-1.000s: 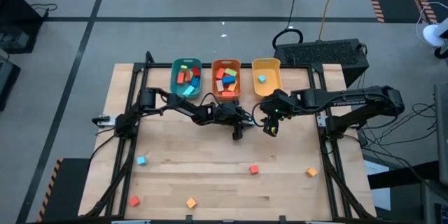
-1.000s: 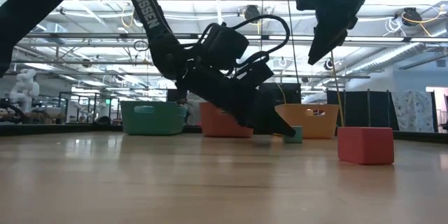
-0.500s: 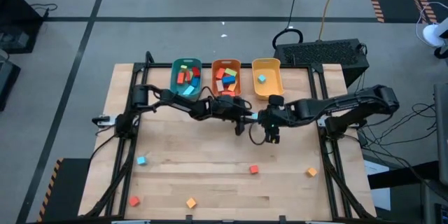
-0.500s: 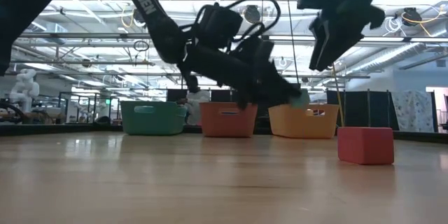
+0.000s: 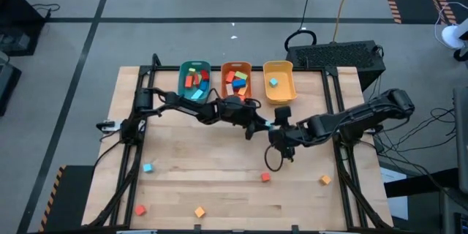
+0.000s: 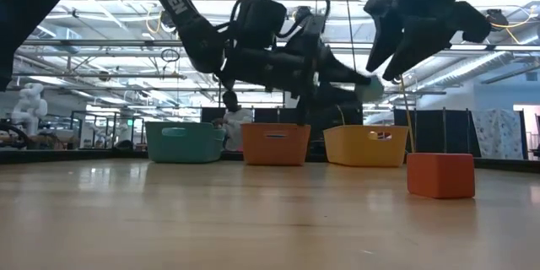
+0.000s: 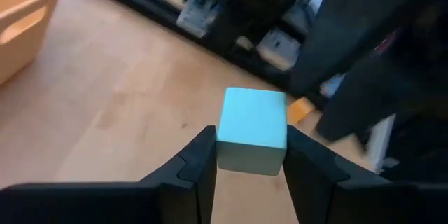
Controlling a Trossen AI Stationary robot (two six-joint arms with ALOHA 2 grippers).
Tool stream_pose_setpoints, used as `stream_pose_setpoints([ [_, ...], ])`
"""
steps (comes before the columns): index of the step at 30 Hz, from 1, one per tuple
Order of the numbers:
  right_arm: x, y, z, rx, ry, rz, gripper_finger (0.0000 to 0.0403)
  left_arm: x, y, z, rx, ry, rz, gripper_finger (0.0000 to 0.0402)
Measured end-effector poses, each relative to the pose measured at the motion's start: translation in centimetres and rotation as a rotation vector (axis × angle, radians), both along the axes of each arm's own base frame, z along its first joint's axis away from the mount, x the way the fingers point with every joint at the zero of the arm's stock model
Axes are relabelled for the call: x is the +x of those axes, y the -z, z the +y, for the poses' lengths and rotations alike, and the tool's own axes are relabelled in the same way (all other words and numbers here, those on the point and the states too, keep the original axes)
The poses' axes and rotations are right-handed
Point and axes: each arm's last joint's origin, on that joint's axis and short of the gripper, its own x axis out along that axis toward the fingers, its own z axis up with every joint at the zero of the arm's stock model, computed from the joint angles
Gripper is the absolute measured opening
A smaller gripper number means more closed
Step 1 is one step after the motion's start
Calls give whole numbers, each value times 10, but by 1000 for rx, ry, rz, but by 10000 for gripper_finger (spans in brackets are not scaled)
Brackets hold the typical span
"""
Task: Sort blocks by size
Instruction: Put the right blue cube block into the yellow bin
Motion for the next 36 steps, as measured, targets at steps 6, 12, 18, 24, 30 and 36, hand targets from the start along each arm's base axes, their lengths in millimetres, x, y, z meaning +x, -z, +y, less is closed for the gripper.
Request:
stream_pose_setpoints([
  [6, 5, 7, 9, -131, -46, 18, 228, 1, -5, -1, -84, 7, -27, 134],
  [12, 9, 15, 12, -193, -47, 44, 243, 1, -7, -2, -109, 32, -47, 134],
  [18, 10, 17, 12, -194, -37, 43, 216, 1, -8, -3, -111, 48, -53, 134],
  [24, 10, 16, 11, -231, -14, 33, 160, 1, -9, -3, -135, 52, -55, 134],
  [30, 10, 16, 10, -233, -11, 35, 112, 1, -9, -3, -129, 66, -57, 180],
  [36, 10, 16, 10, -220, 14, 21, 116, 1, -9, -4, -104, 93, -63, 220],
])
